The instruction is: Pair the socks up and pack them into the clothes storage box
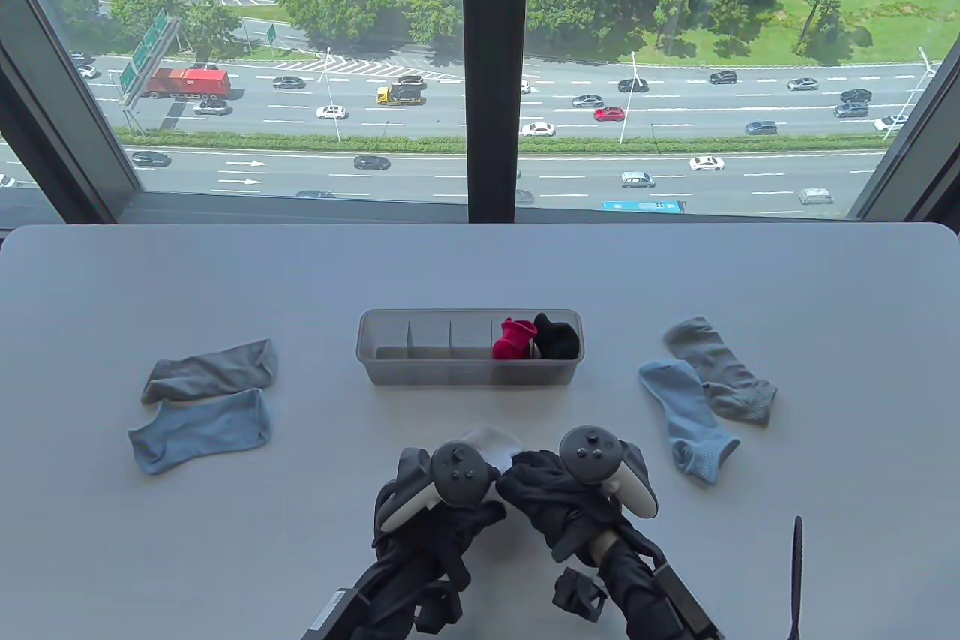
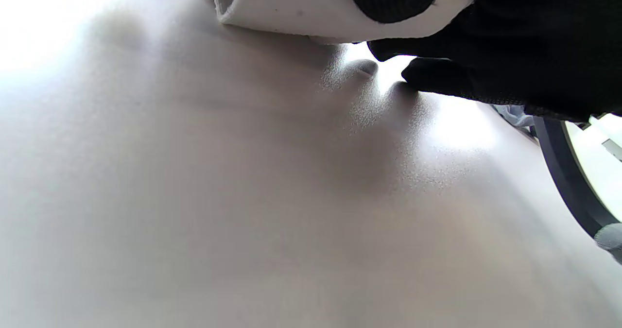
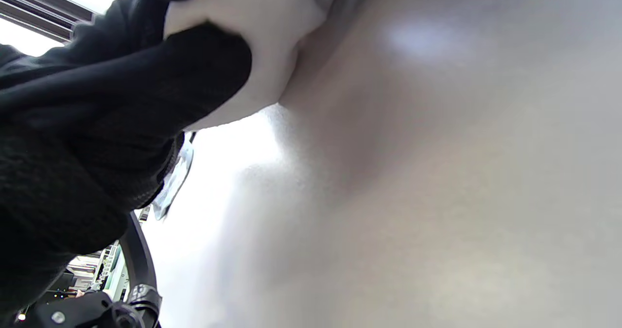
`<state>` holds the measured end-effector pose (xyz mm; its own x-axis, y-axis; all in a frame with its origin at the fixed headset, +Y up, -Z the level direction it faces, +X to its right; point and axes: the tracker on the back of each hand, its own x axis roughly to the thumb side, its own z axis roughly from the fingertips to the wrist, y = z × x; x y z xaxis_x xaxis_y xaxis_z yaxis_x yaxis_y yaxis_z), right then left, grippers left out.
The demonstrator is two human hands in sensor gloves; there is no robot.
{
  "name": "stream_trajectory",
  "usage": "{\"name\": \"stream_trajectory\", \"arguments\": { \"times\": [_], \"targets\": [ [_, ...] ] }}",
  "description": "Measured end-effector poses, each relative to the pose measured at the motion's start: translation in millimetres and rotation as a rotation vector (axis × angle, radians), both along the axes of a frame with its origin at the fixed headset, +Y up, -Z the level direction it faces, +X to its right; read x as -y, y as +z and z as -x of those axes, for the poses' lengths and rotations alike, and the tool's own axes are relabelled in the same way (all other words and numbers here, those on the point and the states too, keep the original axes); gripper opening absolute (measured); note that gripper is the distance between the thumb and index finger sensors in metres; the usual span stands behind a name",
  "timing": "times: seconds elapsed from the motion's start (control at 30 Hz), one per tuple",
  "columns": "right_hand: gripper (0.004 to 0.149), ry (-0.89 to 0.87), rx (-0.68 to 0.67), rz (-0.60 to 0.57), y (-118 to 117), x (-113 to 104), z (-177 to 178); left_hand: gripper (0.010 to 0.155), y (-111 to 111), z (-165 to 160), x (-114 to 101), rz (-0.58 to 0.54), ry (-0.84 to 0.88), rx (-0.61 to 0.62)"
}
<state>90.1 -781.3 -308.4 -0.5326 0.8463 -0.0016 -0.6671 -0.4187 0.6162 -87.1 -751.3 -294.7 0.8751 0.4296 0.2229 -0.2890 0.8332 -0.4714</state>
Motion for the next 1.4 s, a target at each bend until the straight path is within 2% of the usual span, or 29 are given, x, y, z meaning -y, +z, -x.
{"name": "stream_trajectory", "arguments": {
  "times": [0.07, 0.2, 0.27, 0.37, 0.4, 0.47, 0.6, 0.73, 0.77, 0.83, 0.87, 0.93, 0.97, 1.0, 1.1, 1.13, 1.17, 1.2, 1.3, 1.4],
  "targets": [
    [0.057, 0.026, -0.004, -0.039, 1, -3, 1, 0.048, 0, -1, -1, 0.031, -0.021, 0.019],
    [0.047, -0.005, -0.002, -0.058, 0, -9, 1, 0.051, 1, -1, -3, 0.025, -0.012, 0.019],
    [0.046, -0.017, 0.009, -0.058, 0, -11, 0, 0.063, 3, -1, -8, -0.011, -0.024, 0.003],
    [0.048, -0.036, 0.042, -0.074, 0, -12, -5, 0.054, 5, -1, -16, -0.125, 0.024, -0.003],
    [0.052, -0.046, 0.059, -0.089, 1, -13, -5, 0.052, 5, -2, -18, -0.149, 0.028, -0.008],
    [0.064, -0.021, 0.008, -0.125, 1, -16, -5, 0.050, 5, 1, -20, -0.141, 0.018, -0.013],
    [0.050, -0.023, 0.027, -0.166, 2, -22, -5, 0.053, 5, 1, -17, -0.076, 0.026, 0.023],
    [0.048, -0.093, 0.016, -0.108, 4, -18, -4, 0.053, 6, 0, -20, -0.089, -0.031, 0.008],
    [0.049, -0.095, 0.021, -0.110, 5, -18, -3, 0.049, 6, 0, -21, -0.116, -0.028, -0.007],
    [0.058, -0.060, -0.007, -0.133, 4, -20, -3, 0.045, 6, 2, -22, -0.097, -0.044, 0.012],
    [0.054, -0.049, -0.024, -0.137, 4, -22, -3, 0.045, 6, 3, -21, -0.095, -0.032, 0.019],
    [0.048, -0.062, -0.014, -0.137, 3, -24, -3, 0.051, 7, 3, -21, -0.121, -0.024, 0.004],
    [0.047, -0.069, 0.000, -0.135, 3, -24, -3, 0.064, 7, 3, -22, -0.133, -0.028, -0.003],
    [0.047, -0.068, 0.017, -0.135, 2, -22, -6, 0.069, 8, 3, -26, -0.165, -0.021, -0.012],
    [0.049, -0.109, 0.070, -0.121, 2, -20, -11, 0.053, 11, -1, -32, -0.240, 0.027, 0.001],
    [0.053, -0.111, 0.082, -0.133, 3, -20, -11, 0.051, 11, -2, -32, -0.236, 0.016, 0.004],
    [0.063, -0.109, 0.070, -0.153, 3, -22, -12, 0.050, 11, -2, -31, -0.214, -0.001, 0.019],
    [0.065, -0.107, 0.045, -0.161, 2, -24, -12, 0.051, 10, -1, -30, -0.202, 0.010, 0.031],
    [0.049, -0.127, 0.101, -0.196, 2, -31, -11, 0.052, 8, -1, -25, -0.132, -0.019, 0.054],
    [0.045, -0.061, 0.098, -0.257, 3, -33, -10, 0.054, 7, -1, -23, -0.097, -0.030, 0.057]
  ]
}}
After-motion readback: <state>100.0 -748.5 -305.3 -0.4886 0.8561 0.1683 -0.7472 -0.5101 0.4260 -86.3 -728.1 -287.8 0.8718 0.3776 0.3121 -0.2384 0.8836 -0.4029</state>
